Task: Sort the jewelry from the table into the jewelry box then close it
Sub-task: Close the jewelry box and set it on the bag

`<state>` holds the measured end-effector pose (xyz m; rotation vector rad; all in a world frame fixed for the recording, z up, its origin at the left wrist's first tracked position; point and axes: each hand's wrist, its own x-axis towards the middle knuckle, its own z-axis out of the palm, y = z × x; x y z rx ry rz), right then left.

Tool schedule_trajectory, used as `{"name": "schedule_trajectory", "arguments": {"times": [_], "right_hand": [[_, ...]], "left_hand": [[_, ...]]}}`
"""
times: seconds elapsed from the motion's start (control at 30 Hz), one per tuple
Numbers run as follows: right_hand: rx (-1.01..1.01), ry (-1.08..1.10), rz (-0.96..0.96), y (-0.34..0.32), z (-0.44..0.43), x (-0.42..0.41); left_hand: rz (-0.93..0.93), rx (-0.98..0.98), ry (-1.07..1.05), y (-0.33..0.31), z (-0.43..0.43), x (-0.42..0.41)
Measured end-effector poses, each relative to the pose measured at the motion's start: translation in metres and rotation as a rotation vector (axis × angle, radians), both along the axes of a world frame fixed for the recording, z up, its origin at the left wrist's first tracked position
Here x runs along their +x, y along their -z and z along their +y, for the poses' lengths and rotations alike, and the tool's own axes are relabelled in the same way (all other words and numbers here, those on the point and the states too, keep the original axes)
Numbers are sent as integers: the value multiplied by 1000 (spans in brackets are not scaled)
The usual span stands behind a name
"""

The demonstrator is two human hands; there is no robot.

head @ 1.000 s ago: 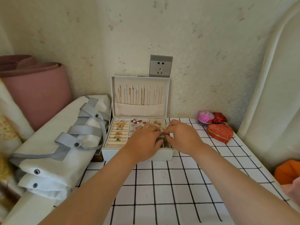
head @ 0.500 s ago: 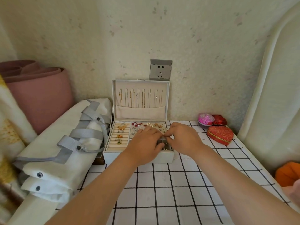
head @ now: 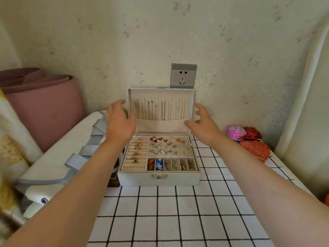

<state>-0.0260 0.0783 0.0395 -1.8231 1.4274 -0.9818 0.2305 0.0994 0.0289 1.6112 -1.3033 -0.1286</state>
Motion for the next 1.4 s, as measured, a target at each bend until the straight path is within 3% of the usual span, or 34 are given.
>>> {"name": "schedule_trajectory", "arguments": {"times": [0.23,0.47,0.67,0.83,1.13,1.3,1.4], "right_hand": [[92,-80,-253,-8,-17,2],[30,-42,-257,-17,-6,-3],[-199,4,-8,0,22,-11],[-192,-54,205,10,55,-25],[-72,-216,484,32,93,-32],[-73,-171,673,29,97,-23],[-120,-216,753,29,107,-8]], "left_hand": [[285,157,286,-4,-23,10],[263,26,209,-18,-1,2],[-9,14,119,-4,39,17],[-248,118,165,4,84,27],[-457,243,211,36,123,28],[-607,228,170,36,125,22],[-671,198,261,38,127,9]]}}
